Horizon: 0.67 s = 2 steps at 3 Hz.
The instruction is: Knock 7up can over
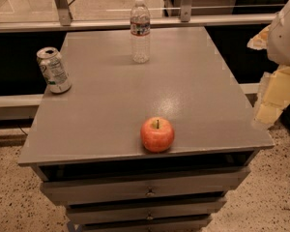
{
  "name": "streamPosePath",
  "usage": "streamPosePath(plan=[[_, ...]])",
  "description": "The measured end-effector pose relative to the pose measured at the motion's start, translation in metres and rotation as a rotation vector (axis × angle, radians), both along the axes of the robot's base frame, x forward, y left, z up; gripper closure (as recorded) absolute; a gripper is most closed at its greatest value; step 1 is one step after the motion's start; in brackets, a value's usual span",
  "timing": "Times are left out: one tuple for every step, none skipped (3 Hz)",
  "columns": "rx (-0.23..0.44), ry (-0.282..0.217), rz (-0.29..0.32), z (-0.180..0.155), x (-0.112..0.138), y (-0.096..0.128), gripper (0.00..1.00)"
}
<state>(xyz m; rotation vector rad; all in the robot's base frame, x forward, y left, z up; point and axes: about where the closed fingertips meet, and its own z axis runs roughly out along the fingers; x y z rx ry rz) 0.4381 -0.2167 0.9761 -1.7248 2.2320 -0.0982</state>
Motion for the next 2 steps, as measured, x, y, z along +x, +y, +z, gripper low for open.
streamPosePath(plan=[[0.0, 0.0, 0.0, 0.0, 0.0, 0.0, 0.0], [0.037, -0.014, 0.006, -0.005, 0.019, 0.02, 0.0]])
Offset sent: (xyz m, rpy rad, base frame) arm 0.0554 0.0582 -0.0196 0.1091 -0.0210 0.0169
